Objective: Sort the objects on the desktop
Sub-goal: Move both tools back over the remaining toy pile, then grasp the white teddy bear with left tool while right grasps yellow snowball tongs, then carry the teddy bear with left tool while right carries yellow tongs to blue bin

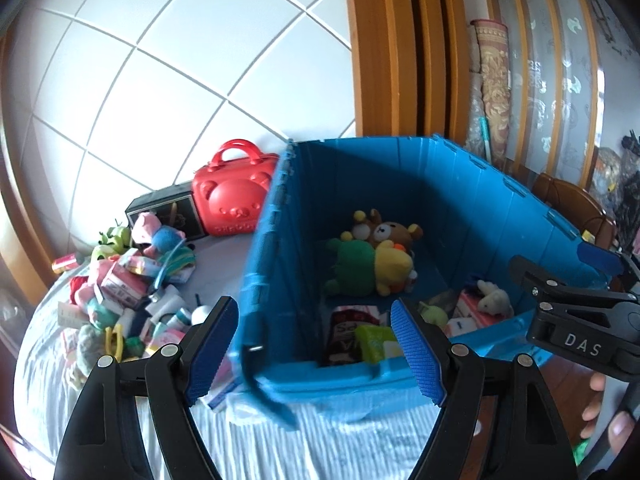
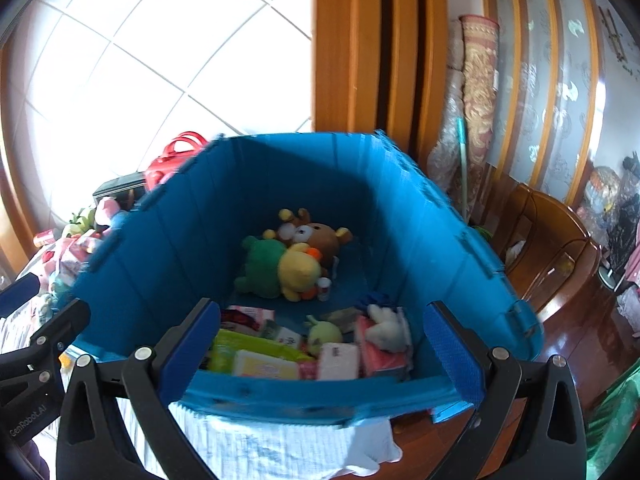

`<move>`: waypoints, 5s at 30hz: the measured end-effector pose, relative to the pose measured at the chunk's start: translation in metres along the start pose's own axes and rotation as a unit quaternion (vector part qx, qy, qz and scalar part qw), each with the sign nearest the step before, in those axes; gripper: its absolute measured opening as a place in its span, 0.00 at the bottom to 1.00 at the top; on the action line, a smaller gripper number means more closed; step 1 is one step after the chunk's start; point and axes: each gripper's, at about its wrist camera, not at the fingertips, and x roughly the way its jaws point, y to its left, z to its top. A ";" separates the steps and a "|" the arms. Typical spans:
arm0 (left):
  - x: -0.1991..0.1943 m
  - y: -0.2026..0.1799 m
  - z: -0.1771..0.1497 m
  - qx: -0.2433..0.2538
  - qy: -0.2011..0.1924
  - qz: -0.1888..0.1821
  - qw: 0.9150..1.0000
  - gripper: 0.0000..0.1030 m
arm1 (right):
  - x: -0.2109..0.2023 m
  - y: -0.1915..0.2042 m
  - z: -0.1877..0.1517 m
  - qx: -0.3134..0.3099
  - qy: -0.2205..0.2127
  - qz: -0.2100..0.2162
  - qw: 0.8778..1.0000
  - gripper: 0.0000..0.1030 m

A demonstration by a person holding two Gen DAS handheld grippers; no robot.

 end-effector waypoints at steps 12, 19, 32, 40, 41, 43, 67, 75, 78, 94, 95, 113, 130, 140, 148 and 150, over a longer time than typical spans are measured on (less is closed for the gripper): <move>-0.041 0.178 -0.056 -0.053 0.011 0.036 0.998 0.78 | -0.046 0.171 -0.028 -0.037 -0.017 0.038 0.998 1.00; -0.039 0.284 -0.109 -0.095 0.060 0.090 0.990 0.78 | -0.044 0.274 -0.059 -0.066 0.007 0.095 0.993 1.00; 0.018 0.426 -0.204 -0.184 0.172 0.189 0.949 0.78 | 0.042 0.420 -0.104 -0.145 0.114 0.175 0.967 1.00; 0.078 0.487 -0.238 -0.187 0.258 0.228 0.920 0.78 | 0.129 0.491 -0.121 -0.164 0.192 0.216 0.943 1.00; 0.083 0.494 -0.242 -0.188 0.266 0.229 0.917 0.78 | 0.138 0.499 -0.123 -0.166 0.198 0.219 0.941 1.00; 0.092 0.509 -0.251 -0.191 0.282 0.228 0.912 0.78 | 0.152 0.515 -0.130 -0.168 0.214 0.215 0.938 1.00; 0.229 0.584 -0.266 -0.020 0.310 0.084 0.947 0.77 | 0.193 0.583 -0.181 -0.023 0.263 0.088 0.960 1.00; 0.228 0.584 -0.270 -0.022 0.287 0.082 0.954 0.77 | 0.202 0.595 -0.190 -0.022 0.248 0.088 0.964 1.00; 0.225 0.582 -0.272 -0.030 0.285 0.073 0.955 0.69 | 0.200 0.597 -0.188 -0.028 0.235 0.088 0.968 1.00; 0.220 0.556 -0.270 -0.044 0.282 0.075 0.956 0.41 | 0.210 0.589 -0.193 -0.011 0.235 0.094 0.967 0.93; 0.221 0.556 -0.270 -0.048 0.282 0.075 0.955 0.40 | 0.211 0.589 -0.194 -0.012 0.237 0.093 0.967 0.92; 0.156 0.545 -0.218 -0.063 0.192 0.084 0.976 0.33 | 0.160 0.586 -0.158 -0.045 0.176 0.097 0.979 0.50; 0.084 0.525 -0.134 -0.073 0.074 0.088 0.991 0.33 | 0.085 0.571 -0.061 -0.083 0.044 0.128 0.987 0.49; 0.065 0.515 -0.103 -0.062 0.034 0.060 0.996 0.33 | 0.049 0.559 -0.034 -0.068 -0.007 0.112 0.991 0.49; 0.050 0.498 -0.091 -0.054 0.007 0.038 0.998 0.33 | 0.020 0.544 -0.026 -0.059 -0.043 0.095 0.993 0.49; 0.047 0.489 -0.088 -0.051 0.006 0.040 0.998 0.33 | 0.016 0.537 -0.024 -0.058 -0.050 0.099 0.992 0.49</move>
